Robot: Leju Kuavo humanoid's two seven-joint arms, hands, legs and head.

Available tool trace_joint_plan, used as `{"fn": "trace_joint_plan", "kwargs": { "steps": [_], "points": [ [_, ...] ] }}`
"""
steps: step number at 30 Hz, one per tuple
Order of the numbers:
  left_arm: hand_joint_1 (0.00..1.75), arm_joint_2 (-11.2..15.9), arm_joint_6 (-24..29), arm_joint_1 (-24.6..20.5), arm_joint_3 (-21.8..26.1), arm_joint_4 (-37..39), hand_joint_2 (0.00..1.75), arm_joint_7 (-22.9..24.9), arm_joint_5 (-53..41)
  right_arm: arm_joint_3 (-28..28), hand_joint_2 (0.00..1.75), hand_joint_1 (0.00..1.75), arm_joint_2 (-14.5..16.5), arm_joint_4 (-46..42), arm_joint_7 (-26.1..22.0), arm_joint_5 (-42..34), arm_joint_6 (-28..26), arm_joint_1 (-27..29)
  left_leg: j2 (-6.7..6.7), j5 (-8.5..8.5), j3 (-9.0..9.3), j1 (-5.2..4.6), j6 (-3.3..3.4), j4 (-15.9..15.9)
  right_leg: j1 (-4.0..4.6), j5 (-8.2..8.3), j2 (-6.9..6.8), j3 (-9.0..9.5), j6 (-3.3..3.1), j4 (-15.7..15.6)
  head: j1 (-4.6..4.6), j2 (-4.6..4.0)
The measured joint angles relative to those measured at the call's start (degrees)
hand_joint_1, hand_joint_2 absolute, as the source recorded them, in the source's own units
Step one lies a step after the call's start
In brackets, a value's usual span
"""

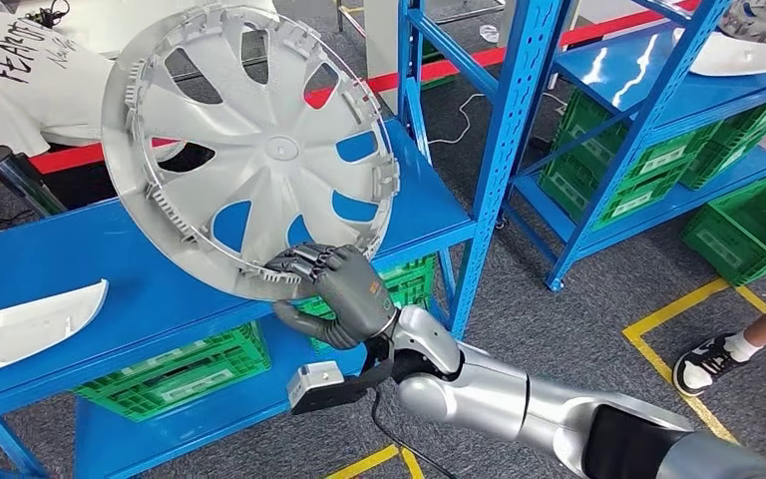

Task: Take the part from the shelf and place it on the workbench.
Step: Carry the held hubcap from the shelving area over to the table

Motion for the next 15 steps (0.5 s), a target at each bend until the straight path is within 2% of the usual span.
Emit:
{"fn": "trace_joint_plan", "kwargs": {
  "steps": [1,2,3,4,5,6,7,9,10,11,12,14,15],
  "points": [
    [0.00,-0.02,-0.09,0.00,0.00,0.00,1.75,0.05,-0.08,-0.01,1.75,1.75,0.02,-0.33,0.33,0.63,-0.01,0.62,0.02,0.10,0.65,-0.01,0.06,0.86,0.11,0.44,-0.06,-0.56,0.00,0.02,0.00,0.00],
    [0.00,-0.04,-0.17,0.00,0.00,0.00,1.75,0.10,-0.15,-0.01,1.75,1.75,0.04,-0.70,0.70,1.25,0.04,1.22,0.02,1.10,2.28,-0.03,0.23,-0.31,0.20,0.88,-0.08,-1.11,0.05,0.03,-0.01,0.00],
    [0.00,-0.03,-0.27,0.00,0.00,-0.01,1.75,0.13,-0.25,-0.02,1.75,1.75,0.10,-1.10,1.07,1.79,0.10,1.77,0.02,2.45,4.87,-0.09,0.55,-3.43,0.29,1.32,-0.08,-1.62,0.12,0.04,0.01,0.00],
    [0.00,0.03,-0.34,-0.05,0.00,-0.03,1.75,0.15,-0.35,-0.03,1.75,1.75,0.19,-1.51,1.34,2.20,0.16,2.23,0.00,3.06,7.90,-0.23,1.02,-7.74,0.34,1.77,-0.06,-2.05,0.27,0.06,0.01,0.00],
    [0.00,0.09,-0.41,-0.09,0.00,-0.05,1.75,0.15,-0.45,-0.06,1.75,1.75,0.29,-1.86,1.51,2.46,0.26,2.57,0.01,3.34,10.59,-0.43,1.36,-11.60,0.35,2.21,-0.05,-2.35,0.49,0.03,0.04,0.00],
    [0.00,0.15,-0.47,-0.13,0.00,-0.08,1.75,0.14,-0.52,-0.10,1.75,1.75,0.45,-2.12,1.58,2.63,0.46,2.78,0.00,3.29,12.30,-0.67,1.67,-14.45,0.33,2.66,-0.05,-2.50,0.79,-0.05,0.04,0.00],
    [0.00,0.21,-0.54,-0.18,0.00,-0.09,1.75,0.14,-0.54,-0.14,1.75,1.75,0.66,-2.30,1.52,2.73,0.78,2.87,-0.01,3.04,13.02,-0.90,1.92,-15.92,0.24,3.12,-0.06,-2.55,1.13,-0.18,0.00,0.00],
    [0.00,0.21,-0.64,-0.16,0.01,-0.08,1.75,0.02,-0.25,-0.20,1.75,1.75,1.26,-2.28,0.93,2.48,1.94,2.53,0.11,3.92,12.59,-0.95,2.50,-16.45,0.11,3.87,-0.04,-2.63,1.84,-0.51,-0.13,0.00],
    [0.00,0.24,-0.67,-0.16,0.02,-0.06,1.75,-0.09,0.03,-0.21,1.75,1.75,1.72,-2.02,0.48,2.17,2.70,1.95,0.27,4.51,12.32,-0.84,2.94,-16.68,0.12,3.39,-0.02,-2.96,2.13,-0.22,-0.14,0.00],
    [0.00,0.31,-0.67,-0.18,0.04,-0.07,1.75,-0.22,0.33,-0.21,1.75,1.75,2.28,-1.64,0.08,1.81,3.46,1.13,0.48,5.24,11.83,-0.68,3.37,-16.90,0.14,1.83,-0.01,-3.56,2.36,0.99,-0.08,0.00],
    [0.00,0.38,-0.66,-0.22,0.08,-0.07,1.75,-0.35,0.59,-0.21,1.75,1.75,2.84,-1.17,-0.22,1.49,4.12,0.18,0.68,6.02,11.17,-0.51,3.70,-17.03,0.16,-0.62,-0.02,-4.43,2.53,3.31,-0.02,0.00],
    [0.00,0.52,-0.61,-0.24,0.25,-0.11,1.75,-0.47,1.17,-0.19,1.75,1.75,4.13,-0.17,-0.74,0.87,5.28,-1.58,0.80,7.31,9.41,-0.54,3.96,-16.76,0.14,-6.03,-0.06,-6.31,2.79,10.43,0.13,0.00],
    [0.00,0.52,-0.52,-0.16,0.46,-0.10,1.75,-0.48,1.57,-0.15,1.75,1.75,4.83,0.42,-1.06,0.54,5.88,-2.39,0.83,7.89,8.48,-0.54,3.93,-16.55,0.13,-7.25,-0.06,-6.78,2.92,13.61,0.15,0.00]
  ]
}}
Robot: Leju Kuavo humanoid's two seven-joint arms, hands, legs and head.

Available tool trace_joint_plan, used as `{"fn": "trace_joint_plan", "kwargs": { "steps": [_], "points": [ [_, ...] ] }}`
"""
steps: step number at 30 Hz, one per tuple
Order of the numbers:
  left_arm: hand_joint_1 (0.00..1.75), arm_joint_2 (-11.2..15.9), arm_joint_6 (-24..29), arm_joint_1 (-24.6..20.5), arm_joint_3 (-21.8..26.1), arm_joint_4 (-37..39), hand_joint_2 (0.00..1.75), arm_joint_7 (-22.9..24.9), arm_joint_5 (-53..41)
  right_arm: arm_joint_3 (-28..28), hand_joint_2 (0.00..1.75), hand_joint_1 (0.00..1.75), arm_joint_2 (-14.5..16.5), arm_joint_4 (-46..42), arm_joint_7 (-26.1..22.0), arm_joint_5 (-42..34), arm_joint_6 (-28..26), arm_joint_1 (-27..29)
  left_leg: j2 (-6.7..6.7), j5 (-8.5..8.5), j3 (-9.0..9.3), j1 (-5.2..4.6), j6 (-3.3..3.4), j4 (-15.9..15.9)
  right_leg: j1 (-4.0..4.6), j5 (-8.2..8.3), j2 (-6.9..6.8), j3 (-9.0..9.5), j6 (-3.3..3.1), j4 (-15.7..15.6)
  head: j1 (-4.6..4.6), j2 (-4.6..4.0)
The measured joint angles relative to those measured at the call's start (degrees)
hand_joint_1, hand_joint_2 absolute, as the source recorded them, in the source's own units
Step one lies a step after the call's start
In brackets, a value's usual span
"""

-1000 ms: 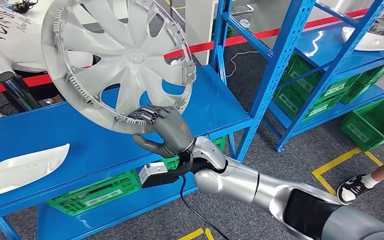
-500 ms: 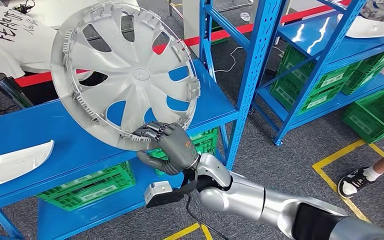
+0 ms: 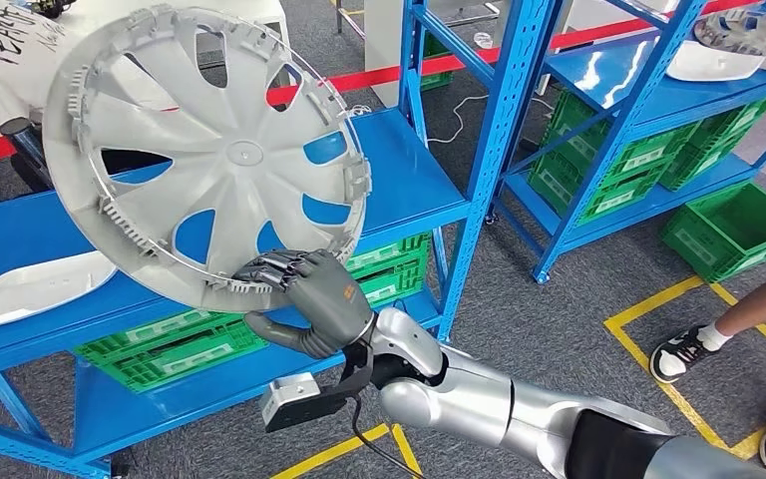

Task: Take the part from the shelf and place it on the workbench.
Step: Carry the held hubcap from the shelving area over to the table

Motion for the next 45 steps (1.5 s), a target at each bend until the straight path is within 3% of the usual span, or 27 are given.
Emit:
{"fn": "trace_joint_plan", "kwargs": {
  "steps": [2,4,6,8,10,11,14,15,16,17,18,19,21,22,24,26,28,30,31,32,34,35,37,38,40,42,45],
  "points": [
    [0.00,-0.01,0.32,0.27,0.65,0.01,1.75,-0.01,0.78,0.20,1.75,1.75,1.67,1.49,-0.55,-0.64,1.09,-1.68,0.07,1.04,-1.87,0.08,-0.26,0.59,-0.03,1.20,-0.01,1.53,0.13,1.41,0.03,0.00],
    [0.00,-0.04,0.71,0.46,1.21,0.01,1.75,-0.08,1.13,0.45,1.75,1.75,3.23,2.89,-0.78,-1.07,1.62,-3.21,0.09,1.87,-3.63,0.23,-0.71,1.42,-0.11,3.49,-0.02,6.53,0.11,-4.74,0.07,0.00],
    [0.00,-0.07,0.96,0.54,1.56,0.00,1.75,-0.17,1.21,0.64,1.75,1.75,4.45,3.81,-1.06,-1.36,1.77,-4.41,-0.08,2.65,-4.91,0.21,-1.40,2.17,0.11,3.18,0.08,10.79,-0.41,-11.46,0.17,0.00],
    [0.00,-0.08,1.03,0.58,1.82,0.01,1.75,-0.16,1.13,0.79,1.75,1.75,5.23,4.43,-1.29,-1.56,1.79,-5.24,-0.31,3.68,-5.43,0.17,-2.22,2.20,0.46,2.71,0.20,11.57,-1.31,-13.50,0.27,0.00],
    [0.00,-0.06,1.04,0.65,1.98,0.03,1.75,-0.02,0.91,0.86,1.75,1.75,5.61,4.76,-1.31,-1.66,1.65,-5.66,-0.52,3.96,-5.79,0.36,-2.98,2.10,0.37,3.70,0.03,10.82,-2.29,-13.61,0.28,0.00],
    [0.00,-0.05,1.04,0.67,2.00,0.04,1.75,0.08,0.78,0.87,1.75,1.75,5.72,4.81,-1.25,-1.67,1.52,-5.73,-0.58,2.75,-6.23,0.46,-3.30,2.87,0.30,4.31,-0.09,10.34,-2.78,-13.74,0.26,0.00],
    [0.00,-0.09,1.07,0.62,2.01,0.06,1.75,0.28,0.51,0.90,1.75,1.75,5.86,4.82,-0.90,-1.50,1.00,-5.50,-0.60,-5.15,-8.75,0.64,-4.00,11.40,0.23,6.27,-0.24,8.26,-3.46,-13.83,0.15,0.00],
    [0.00,-0.13,1.08,0.60,2.01,0.07,1.75,0.29,0.42,0.90,1.75,1.75,5.86,4.82,-0.77,-1.37,0.85,-5.28,-0.60,-6.80,-9.28,0.66,-4.12,14.79,0.28,6.91,-0.24,7.46,-3.45,-13.80,0.16,0.00],
    [0.00,-0.16,1.09,0.59,2.01,0.07,1.75,0.27,0.35,0.90,1.75,1.75,5.86,4.82,-0.66,-1.25,0.73,-5.02,-0.60,-7.09,-9.10,0.66,-4.14,16.97,0.33,7.53,-0.24,6.66,-3.40,-13.77,0.17,0.00],
    [0.00,-0.20,1.09,0.59,2.01,0.08,1.75,0.22,0.30,0.90,1.75,1.75,5.85,4.82,-0.57,-1.15,0.65,-4.75,-0.60,-6.20,-8.04,0.65,-4.06,17.33,0.39,8.16,-0.22,5.84,-3.33,-13.75,0.17,0.00],
    [0.00,-0.20,1.09,0.59,2.01,0.08,1.75,0.14,0.28,0.90,1.75,1.75,5.82,4.82,-0.50,-1.10,0.60,-4.53,-0.61,-4.71,-5.98,0.63,-3.85,15.58,0.43,8.77,-0.19,5.07,-3.22,-13.74,0.17,0.00],
    [0.00,-0.20,1.09,0.57,2.01,0.06,1.75,0.04,0.27,0.90,1.75,1.75,5.79,4.82,-0.46,-1.09,0.58,-4.39,-0.65,-3.56,-3.13,0.57,-3.53,12.14,0.45,9.36,-0.15,4.42,-3.07,-13.72,0.19,0.00],
    [0.00,-0.13,1.08,0.52,2.01,0.01,1.75,-0.16,0.24,0.90,1.75,1.75,5.71,4.82,-0.45,-1.11,0.44,-4.28,-0.75,-3.75,2.63,0.21,-2.86,4.13,0.47,10.46,-0.13,3.54,-2.55,-13.80,0.20,0.00],
    [0.00,-0.11,1.08,0.51,2.01,-0.01,1.75,-0.22,0.23,0.90,1.75,1.75,5.68,4.83,-0.48,-1.14,0.32,-4.26,-0.80,-4.32,4.14,-0.02,-2.59,1.64,0.41,10.99,-0.16,3.38,-2.24,-13.95,0.20,0.00],
    [0.00,-0.11,1.04,0.57,2.01,0.01,1.75,-0.30,0.23,0.90,1.75,1.75,5.58,4.87,-0.64,-1.19,0.05,-4.22,-0.80,-4.25,4.30,-0.28,-2.04,0.11,0.34,12.16,-0.16,3.25,-1.48,-14.49,0.16,0.00],
    [0.00,-0.17,0.96,0.62,2.02,0.06,1.75,-0.40,0.35,0.90,1.75,1.75,5.31,4.98,-1.04,-1.39,-0.19,-4.17,-0.43,-2.99,3.49,-0.05,-1.07,-0.42,0.40,11.32,0.00,2.61,-0.80,-14.00,0.11,0.00],
    [0.00,-0.16,0.91,0.69,2.07,0.08,1.75,-0.65,0.59,0.90,1.75,1.75,4.99,5.13,-1.52,-1.70,-0.37,-4.11,-0.10,-1.54,2.32,0.21,-0.23,-0.73,0.40,6.40,0.08,1.07,-0.36,-9.73,0.24,0.00],
    [0.00,-0.13,0.91,0.86,2.21,0.09,1.75,-0.99,0.76,0.90,1.75,1.75,4.80,5.41,-1.83,-1.97,-0.42,-4.07,0.00,-0.26,0.57,0.18,0.06,-0.54,0.38,1.43,0.05,-0.51,-0.04,-2.41,0.39,0.00],
    [0.00,-0.14,0.91,0.96,2.30,0.09,1.75,-1.15,0.80,0.90,1.75,1.75,4.72,5.62,-1.93,-2.08,-0.43,-4.05,0.06,0.33,-0.39,0.16,0.06,-0.33,0.37,0.80,0.05,-0.72,0.07,0.51,0.40,0.00],
    [0.00,-0.14,0.91,1.07,2.40,0.10,1.75,-1.28,0.85,0.90,1.75,1.75,4.65,5.86,-2.01,-2.15,-0.43,-4.04,0.12,0.88,-1.39,0.16,0.00,-0.04,0.35,1.54,0.05,-0.17,0.13,1.85,0.42,0.00],
    [0.00,-0.15,0.91,1.25,2.57,0.10,1.75,-1.45,0.91,0.90,1.75,1.75,4.58,6.26,-2.08,-2.20,-0.43,-4.05,0.17,1.86,-3.38,0.22,-0.30,0.75,0.25,4.67,0.01,3.82,0.13,-1.30,0.46,0.00],
    [0.00,-0.15,0.91,1.31,2.67,0.09,1.75,-1.50,0.94,0.90,1.75,1.75,4.57,6.38,-2.09,-2.21,-0.43,-4.09,0.16,2.26,-4.27,0.19,-0.54,1.20,0.25,5.00,0.00,6.73,0.08,-5.08,0.51,0.00],
    [0.00,-0.15,0.90,1.41,2.84,0.09,1.75,-1.68,0.98,0.90,1.75,1.75,4.56,6.48,-2.20,-2.25,-0.39,-4.14,0.11,3.08,-5.44,0.10,-1.18,1.89,0.47,3.50,0.09,11.29,-0.51,-12.07,0.63,0.00],
    [0.00,-0.15,0.86,1.45,2.89,0.10,1.75,-1.78,1.05,0.90,1.75,1.75,4.54,6.59,-2.31,-2.35,-0.34,-4.20,0.07,3.58,-5.72,0.04,-1.56,1.94,0.63,2.65,0.13,12.07,-0.91,-13.73,0.71,0.00],
    [0.00,-0.11,0.79,1.58,3.00,0.14,1.75,-1.93,1.28,0.90,1.75,1.75,4.52,6.95,-2.59,-2.65,-0.18,-4.37,-0.01,4.41,-5.99,0.13,-2.31,1.81,0.69,3.18,0.04,11.65,-1.85,-14.18,0.78,0.00],
    [0.00,-0.06,0.76,1.71,3.25,0.22,1.75,-1.99,1.51,0.90,1.75,1.75,4.58,7.37,-2.78,-3.02,0.10,-4.83,-0.10,2.18,-6.70,0.30,-3.04,3.25,0.52,4.36,-0.17,10.67,-2.80,-14.27,0.71,0.00],
    [0.00,-0.07,0.76,1.71,3.46,0.29,1.75,-2.11,1.69,0.90,1.75,1.75,4.76,7.99,-2.87,-3.43,0.40,-5.62,-0.15,-5.92,-8.86,0.49,-3.86,12.50,0.49,6.38,-0.30,8.42,-3.36,-14.22,0.55,0.00]
  ]
}}
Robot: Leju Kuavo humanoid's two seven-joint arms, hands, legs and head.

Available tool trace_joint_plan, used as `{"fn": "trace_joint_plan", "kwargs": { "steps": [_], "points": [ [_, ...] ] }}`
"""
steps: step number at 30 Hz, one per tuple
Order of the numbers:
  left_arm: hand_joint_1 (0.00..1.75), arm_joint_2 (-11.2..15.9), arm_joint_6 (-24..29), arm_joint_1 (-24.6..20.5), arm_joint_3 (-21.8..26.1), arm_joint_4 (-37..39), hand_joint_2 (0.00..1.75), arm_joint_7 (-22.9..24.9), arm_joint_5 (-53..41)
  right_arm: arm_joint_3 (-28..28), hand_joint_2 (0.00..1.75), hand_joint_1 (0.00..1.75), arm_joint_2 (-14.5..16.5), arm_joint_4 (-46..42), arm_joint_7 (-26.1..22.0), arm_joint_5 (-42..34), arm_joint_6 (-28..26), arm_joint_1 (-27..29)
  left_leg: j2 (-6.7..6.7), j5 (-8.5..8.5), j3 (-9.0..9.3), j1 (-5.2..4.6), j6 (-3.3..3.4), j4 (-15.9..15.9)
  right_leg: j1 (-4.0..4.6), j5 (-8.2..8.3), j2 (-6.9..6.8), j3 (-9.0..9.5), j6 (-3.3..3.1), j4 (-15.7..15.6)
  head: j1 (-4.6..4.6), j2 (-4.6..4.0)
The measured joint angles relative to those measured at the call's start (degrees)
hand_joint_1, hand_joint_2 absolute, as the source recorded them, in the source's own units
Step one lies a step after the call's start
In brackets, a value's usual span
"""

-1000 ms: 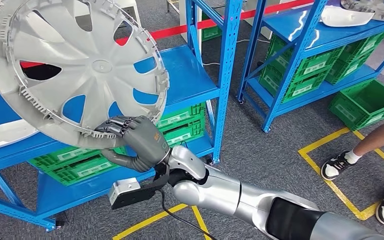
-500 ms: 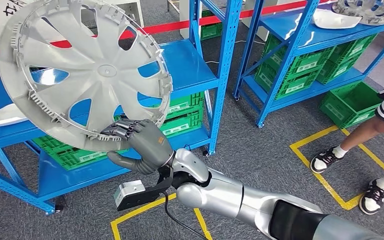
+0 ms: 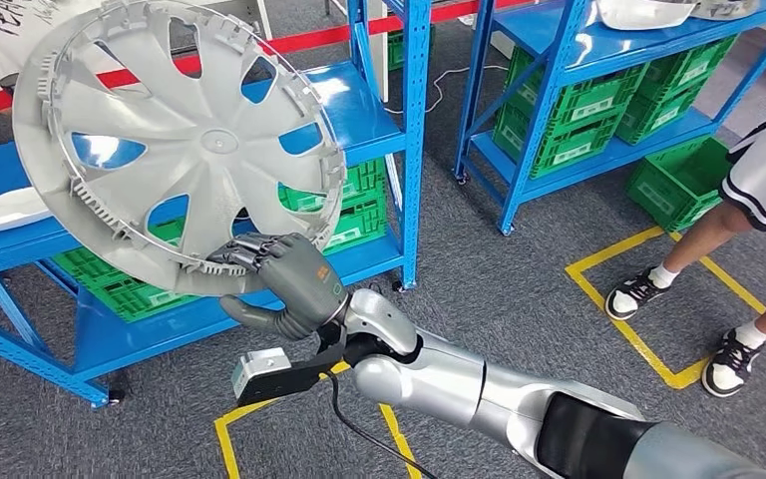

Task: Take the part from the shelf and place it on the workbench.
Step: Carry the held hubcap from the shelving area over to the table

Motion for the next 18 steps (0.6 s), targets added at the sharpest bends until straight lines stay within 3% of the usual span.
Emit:
{"fn": "trace_joint_plan", "kwargs": {
  "steps": [1,2,3,5,7,8,9,11,12,13,15,16,17,18],
  "points": [
    [0.00,-0.02,0.00,-0.03,0.01,0.02,1.75,-0.04,0.02,0.00,1.75,1.75,0.07,0.18,-0.03,-0.06,0.03,-0.15,0.00,-1.20,-0.33,0.02,-0.13,3.28,0.04,0.70,-0.02,-0.93,0.04,0.09,0.00,0.00],
    [0.00,-0.03,0.00,-0.05,0.01,0.03,1.75,-0.09,0.03,0.01,1.75,1.75,0.13,0.32,-0.07,-0.10,0.05,-0.23,-0.01,-0.98,0.03,0.01,-0.14,5.24,0.08,1.39,-0.04,-1.89,0.11,0.19,-0.01,0.00],
    [0.00,-0.03,0.00,-0.06,0.01,0.04,1.75,-0.15,0.04,0.01,1.75,1.75,0.19,0.44,-0.08,-0.14,0.07,-0.27,-0.02,0.38,1.29,0.01,-0.04,5.28,0.11,2.06,-0.04,-2.82,0.19,0.27,0.00,0.00],
    [0.00,0.00,0.00,-0.14,0.02,0.02,1.75,-0.31,0.04,0.02,1.75,1.75,0.22,0.60,-0.01,-0.27,0.08,-0.36,-0.14,2.72,6.45,-0.08,0.55,-0.13,0.14,3.39,-0.03,-4.40,0.47,0.36,0.00,0.00],
    [0.00,0.09,-0.01,-0.28,0.02,-0.05,1.75,-0.46,0.04,0.02,1.75,1.75,0.23,0.66,0.20,-0.43,0.01,-0.46,-0.34,1.54,12.44,-0.42,1.31,-8.55,0.15,4.63,-0.05,-5.25,0.98,0.26,0.05,0.00],
    [0.00,0.13,-0.01,-0.32,0.03,-0.08,1.75,-0.52,0.04,0.03,1.75,1.75,0.24,0.67,0.27,-0.48,-0.04,-0.48,-0.45,0.66,14.01,-0.66,1.65,-11.29,0.07,5.24,-0.11,-5.37,1.31,0.06,0.02,0.00],
    [0.00,0.15,-0.02,-0.34,0.05,-0.09,1.75,-0.56,0.04,0.03,1.75,1.75,0.25,0.68,0.32,-0.50,-0.07,-0.50,-0.49,0.47,14.48,-0.89,1.99,-12.60,0.00,5.91,-0.15,-5.43,1.70,-0.24,-0.02,0.00],
    [0.00,0.10,-0.02,-0.30,0.15,-0.03,1.75,-0.58,0.07,0.04,1.75,1.75,0.22,0.74,0.29,-0.48,-0.10,-0.48,-0.32,1.77,13.50,-0.77,2.90,-13.01,-0.06,6.32,-0.06,-5.86,2.42,-0.54,-0.17,0.00],
    [0.00,0.08,-0.02,-0.28,0.23,0.00,1.75,-0.56,0.12,0.04,1.75,1.75,0.20,0.78,0.28,-0.47,-0.11,-0.49,-0.15,2.56,12.90,-0.63,3.40,-13.18,-0.01,4.99,0.03,-6.39,2.70,0.29,-0.16,0.00],
    [0.00,0.07,-0.02,-0.25,0.31,0.04,1.75,-0.54,0.17,0.04,1.75,1.75,0.17,0.82,0.28,-0.46,-0.12,-0.50,0.01,3.41,12.17,-0.46,3.82,-13.29,0.00,2.53,0.12,-7.12,2.91,2.20,-0.12,0.00],
    [0.00,0.08,-0.02,-0.24,0.42,0.07,1.75,-0.49,0.26,0.04,1.75,1.75,0.16,0.94,0.31,-0.47,-0.11,-0.53,0.13,4.91,10.24,-0.50,4.31,-12.97,-0.08,-3.63,0.16,-8.75,3.24,9.16,-0.03,0.00],
    [0.00,0.07,-0.02,-0.24,0.43,0.07,1.75,-0.49,0.26,0.04,1.75,1.75,0.16,1.04,0.33,-0.48,-0.10,-0.52,0.15,5.62,9.12,-0.52,4.39,-12.71,-0.12,-5.40,0.16,-9.29,3.42,12.91,0.00,0.00],
    [0.00,0.06,-0.02,-0.25,0.44,0.08,1.75,-0.49,0.26,0.05,1.75,1.75,0.16,1.16,0.34,-0.48,-0.09,-0.52,0.17,6.31,7.93,-0.53,4.39,-12.39,-0.14,-5.69,0.16,-9.28,3.58,15.66,0.00,0.00],
    [0.00,0.05,-0.02,-0.25,0.46,0.08,1.75,-0.47,0.27,0.05,1.75,1.75,0.16,1.28,0.35,-0.48,-0.09,-0.54,0.19,6.97,6.72,-0.52,4.31,-12.02,-0.19,-4.63,0.15,-8.47,3.70,16.67,0.01,0.00]
  ]
}}
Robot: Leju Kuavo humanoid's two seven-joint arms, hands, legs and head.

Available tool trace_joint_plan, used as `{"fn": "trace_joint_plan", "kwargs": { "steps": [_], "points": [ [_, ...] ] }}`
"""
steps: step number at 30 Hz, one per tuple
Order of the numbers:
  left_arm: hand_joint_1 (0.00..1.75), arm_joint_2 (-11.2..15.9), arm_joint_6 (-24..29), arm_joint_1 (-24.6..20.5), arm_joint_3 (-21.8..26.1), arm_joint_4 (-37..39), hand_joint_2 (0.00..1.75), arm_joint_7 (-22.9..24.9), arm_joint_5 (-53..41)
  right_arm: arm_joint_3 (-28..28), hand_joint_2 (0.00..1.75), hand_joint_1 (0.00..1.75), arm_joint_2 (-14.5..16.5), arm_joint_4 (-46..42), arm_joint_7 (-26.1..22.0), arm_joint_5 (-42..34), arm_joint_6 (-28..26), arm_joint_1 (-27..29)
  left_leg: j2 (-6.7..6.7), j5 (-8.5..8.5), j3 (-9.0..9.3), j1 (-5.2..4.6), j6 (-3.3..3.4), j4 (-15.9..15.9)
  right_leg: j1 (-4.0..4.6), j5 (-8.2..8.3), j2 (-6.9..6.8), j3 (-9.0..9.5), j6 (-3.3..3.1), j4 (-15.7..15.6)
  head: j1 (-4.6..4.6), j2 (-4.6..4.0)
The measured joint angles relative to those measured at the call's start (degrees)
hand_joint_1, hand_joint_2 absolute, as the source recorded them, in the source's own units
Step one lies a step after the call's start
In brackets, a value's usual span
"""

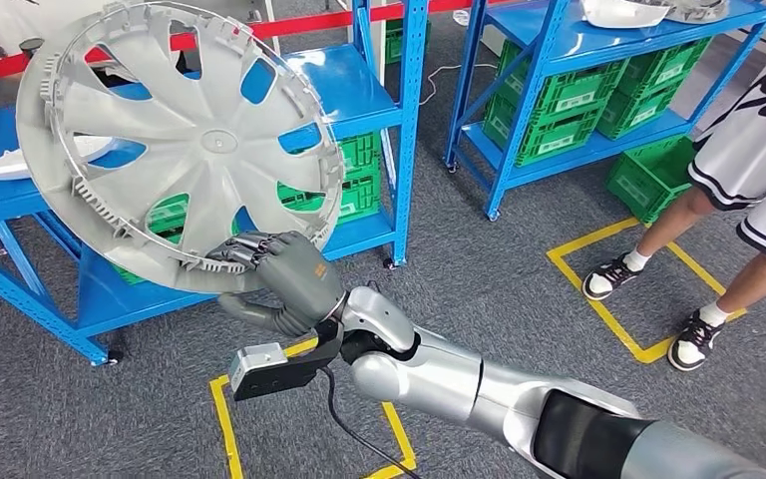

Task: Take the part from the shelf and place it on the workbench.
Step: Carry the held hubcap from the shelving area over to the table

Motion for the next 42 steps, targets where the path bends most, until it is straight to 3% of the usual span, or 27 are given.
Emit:
{"fn": "trace_joint_plan", "kwargs": {
  "steps": [2,4,6,8,9,11,13,14,16,17,18,20,21,23,24,25,28,29,31,32,33,35,36,37,39,40,42],
  "points": [
    [0.00,-0.02,0.00,-0.03,0.18,0.02,1.75,0.04,0.01,0.01,1.75,1.75,0.03,0.19,0.02,0.00,0.01,-0.14,-0.01,1.25,-2.35,0.06,-0.33,0.92,-0.16,2.98,-0.02,4.39,0.04,-3.45,0.02,0.00],
    [0.00,-0.06,0.00,-0.03,0.39,0.02,1.75,0.10,0.01,0.02,1.75,1.75,0.26,0.27,0.07,-0.01,0.02,-0.36,-0.08,2.30,-4.05,-0.05,-0.93,1.81,-0.04,1.87,0.00,10.56,-0.40,-11.57,0.24,0.00],
    [0.00,-0.06,0.01,0.01,0.45,0.01,1.75,0.15,0.00,0.03,1.75,1.75,0.55,0.34,0.10,0.01,0.03,-0.48,-0.11,3.47,-4.71,-0.14,-1.64,1.93,0.25,-0.14,0.08,13.21,-1.15,-16.42,0.46,0.00],
    [0.00,-0.02,0.02,0.11,0.46,0.05,1.75,0.21,-0.04,0.03,1.75,1.75,0.66,0.44,0.09,0.11,0.02,-0.49,-0.19,4.38,-4.96,0.03,-2.33,1.56,0.22,0.73,-0.07,12.34,-2.03,-16.82,0.51,0.00],
    [0.00,0.01,0.03,0.19,0.48,0.08,1.75,0.25,-0.07,0.03,1.75,1.75,0.75,0.47,0.09,0.19,0.01,-0.49,-0.27,3.45,-5.26,0.13,-2.69,1.98,0.12,1.49,-0.20,11.78,-2.54,-16.90,0.46,0.00],
    [0.00,0.06,0.04,0.31,0.49,0.11,1.75,0.26,-0.21,0.03,1.75,1.75,0.99,0.49,0.17,0.32,-0.03,-0.50,-0.39,-1.92,-6.34,0.37,-3.41,5.89,-0.13,3.19,-0.40,10.25,-3.28,-17.06,0.31,0.00],
    [0.00,0.03,0.04,0.20,0.49,0.12,1.75,0.20,-0.46,0.03,1.75,1.75,1.15,0.52,0.25,0.48,-0.05,-0.45,-0.40,-7.60,-7.40,0.55,-4.01,12.90,-0.16,4.85,-0.40,8.38,-3.36,-17.00,0.17,0.00],
    [0.00,0.02,0.04,0.10,0.49,0.12,1.75,0.16,-0.60,0.03,1.75,1.75,1.16,0.57,0.27,0.57,-0.06,-0.43,-0.39,-8.41,-7.45,0.63,-4.22,15.96,-0.17,5.69,-0.42,7.34,-3.24,-16.92,0.19,0.00],
    [0.00,0.06,0.01,-0.05,0.50,0.09,1.75,0.19,-0.89,0.03,1.75,1.75,1.16,0.73,0.30,0.67,-0.06,-0.39,-0.39,-6.20,-5.34,0.75,-4.41,17.48,-0.25,7.26,-0.48,5.19,-2.89,-16.70,0.19,0.00],
    [0.00,0.10,-0.05,-0.12,0.50,0.05,1.75,0.22,-1.05,0.03,1.75,1.75,1.16,0.80,0.32,0.68,-0.06,-0.39,-0.40,-4.70,-2.87,0.83,-4.44,15.49,-0.33,8.03,-0.49,4.16,-2.65,-16.58,0.20,0.00],
    [0.00,0.14,-0.11,-0.24,0.50,0.01,1.75,0.28,-1.19,0.03,1.75,1.75,1.17,0.84,0.36,0.68,-0.07,-0.40,-0.46,-4.43,0.41,0.90,-4.42,11.84,-0.36,8.70,-0.49,3.32,-2.35,-16.45,0.19,0.00],
    [0.00,0.19,-0.25,-0.54,0.49,-0.07,1.75,0.37,-1.31,0.03,1.75,1.75,1.20,0.85,0.47,0.67,-0.11,-0.45,-0.69,-6.34,6.31,0.73,-3.90,3.48,-0.35,10.10,-0.50,2.30,-1.62,-16.38,0.25,0.00],
    [0.00,0.18,-0.30,-0.69,0.49,-0.09,1.75,0.43,-1.32,0.03,1.75,1.75,1.22,0.85,0.47,0.68,-0.14,-0.45,-0.78,-7.37,7.65,0.54,-3.41,0.96,-0.32,10.85,-0.53,2.11,-1.22,-16.59,0.28,0.00],
    [0.00,0.16,-0.35,-0.81,0.49,-0.08,1.75,0.54,-1.32,0.03,1.75,1.75,1.23,0.91,0.39,0.76,-0.16,-0.40,-0.67,-6.95,7.20,0.34,-2.02,-0.16,-0.44,12.22,-0.55,1.89,-0.39,-17.24,0.32,0.00],
    [0.00,0.16,-0.35,-0.79,0.50,-0.06,1.75,0.61,-1.31,0.03,1.75,1.75,1.23,0.96,0.34,0.81,-0.16,-0.37,-0.53,-6.28,6.69,0.32,-1.34,-0.20,-0.51,11.74,-0.50,1.60,-0.06,-17.07,0.35,0.00],
    [0.00,0.18,-0.35,-0.75,0.51,-0.05,1.75,0.64,-1.31,0.03,1.75,1.75,1.23,1.01,0.33,0.84,-0.15,-0.37,-0.36,-5.50,6.09,0.33,-0.72,-0.26,-0.58,10.06,-0.45,1.09,0.20,-15.96,0.38,0.00],
    [0.00,0.23,-0.35,-0.74,0.54,-0.07,1.75,0.65,-1.28,0.03,1.75,1.75,1.22,1.12,0.39,0.80,-0.10,-0.40,-0.15,-2.97,3.32,0.02,0.28,-0.17,-0.48,1.01,-0.34,-1.20,0.47,-6.22,0.49,0.00],
    [0.00,0.21,-0.35,-0.75,0.54,-0.08,1.75,0.65,-1.27,0.03,1.75,1.75,1.22,1.18,0.40,0.79,-0.08,-0.40,-0.15,-2.11,2.15,-0.16,0.40,-0.06,-0.34,-0.36,-0.32,-1.53,0.41,-2.67,0.50,0.00],
    [0.00,0.17,-0.35,-0.75,0.54,-0.07,1.75,0.68,-1.25,0.03,1.75,1.75,1.23,1.28,0.41,0.78,-0.06,-0.44,-0.15,-0.53,-0.18,-0.51,0.49,0.28,0.05,1.11,-0.30,0.03,-0.06,-0.02,0.51,0.00],
    [0.00,0.17,-0.35,-0.76,0.54,-0.07,1.75,0.70,-1.23,0.03,1.75,1.75,1.23,1.30,0.42,0.78,-0.06,-0.49,-0.15,0.19,-1.27,-0.68,0.48,0.48,0.31,2.65,-0.28,2.22,-0.51,-1.59,0.51,0.00],
    [0.00,0.13,-0.35,-0.80,0.55,-0.07,1.75,0.73,-1.22,0.03,1.75,1.75,1.26,1.30,0.43,0.77,-0.06,-0.59,-0.15,0.88,-2.19,-0.79,0.46,0.69,0.66,3.27,-0.27,5.38,-1.13,-4.97,0.50,0.00],
    [0.00,0.01,-0.35,-0.86,0.55,-0.10,1.75,0.78,-1.17,0.03,1.75,1.75,1.39,1.30,0.45,0.74,-0.04,-0.88,-0.17,2.18,-3.43,-1.05,0.18,0.95,1.29,1.63,-0.34,11.83,-2.22,-13.72,0.49,0.00],
    [0.00,-0.05,-0.36,-0.87,0.56,-0.10,1.75,0.79,-1.14,0.03,1.75,1.75,1.46,1.31,0.44,0.73,-0.02,-1.01,-0.15,2.82,-3.71,-1.04,-0.08,0.92,1.51,0.56,-0.38,13.63,-2.60,-16.74,0.57,0.00],
    [0.00,-0.08,-0.38,-0.84,0.56,-0.11,1.75,0.80,-1.10,0.03,1.75,1.75,1.51,1.32,0.41,0.72,-0.01,-1.09,-0.12,3.47,-3.87,-1.00,-0.42,0.72,1.64,0.17,-0.42,14.23,-2.84,-18.35,0.66,0.00],
    [0.00,-0.02,-0.43,-0.66,0.56,-0.07,1.75,0.80,-1.03,0.03,1.75,1.75,1.55,1.34,0.31,0.76,0.02,-1.16,-0.19,3.95,-4.19,-0.83,-1.16,0.49,1.45,1.50,-0.58,13.42,-3.42,-18.87,0.81,0.00],
    [0.00,0.02,-0.45,-0.55,0.56,-0.05,1.75,0.80,-0.99,0.03,1.75,1.75,1.60,1.36,0.27,0.79,0.03,-1.20,-0.31,2.61,-4.53,-0.75,-1.60,1.18,1.26,2.35,-0.66,12.85,-3.79,-19.07,0.71,0.00],
    [0.00,0.07,-0.51,-0.43,0.56,-0.02,1.75,0.80,-0.89,0.03,1.75,1.75,1.69,1.37,0.25,0.78,0.07,-1.29,-0.52,-3.21,-5.63,-0.39,-2.55,5.70,0.94,4.11,-0.76,11.17,-4.15,-19.25,0.49,0.00]
  ]
}}
